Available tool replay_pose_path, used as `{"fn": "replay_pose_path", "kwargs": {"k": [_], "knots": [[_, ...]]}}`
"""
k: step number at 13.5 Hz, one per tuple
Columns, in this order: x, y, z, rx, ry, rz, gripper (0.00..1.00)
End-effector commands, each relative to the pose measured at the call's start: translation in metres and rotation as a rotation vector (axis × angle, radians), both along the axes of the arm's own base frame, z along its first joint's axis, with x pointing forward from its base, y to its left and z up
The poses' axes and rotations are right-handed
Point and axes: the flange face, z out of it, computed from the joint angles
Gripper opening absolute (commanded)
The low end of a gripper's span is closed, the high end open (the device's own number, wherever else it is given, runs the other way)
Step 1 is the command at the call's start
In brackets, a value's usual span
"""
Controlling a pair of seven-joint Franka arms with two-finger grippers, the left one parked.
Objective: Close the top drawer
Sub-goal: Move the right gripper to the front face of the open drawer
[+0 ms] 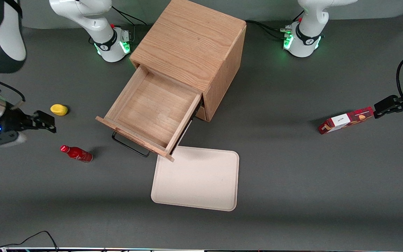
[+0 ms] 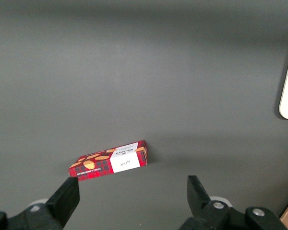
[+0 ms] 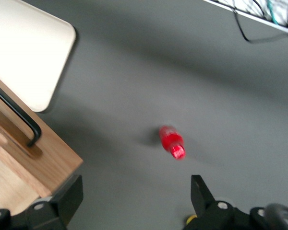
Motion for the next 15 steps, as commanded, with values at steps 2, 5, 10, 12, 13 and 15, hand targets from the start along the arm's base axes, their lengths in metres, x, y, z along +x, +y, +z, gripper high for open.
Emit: {"fn": "replay_pose_path", "kwargs": {"k": [2,5,10,12,13,15], "knots": [[0.045,0.034,-0.011,0.088,0.005,0.174,1.00],[0.056,0.062,-0.043,0.138,0.054,0.277,1.00],[0.078,0.080,-0.097,0.359,0.152,0.354,1.00],[0.080,0.085,-0.114,0.376,0.171,0.389,1.00],[0.081,0.088,-0.120,0.385,0.180,0.394,1.00],[0.079,0.099,-0.128,0.395,0.195,0.408,1.00]]}}
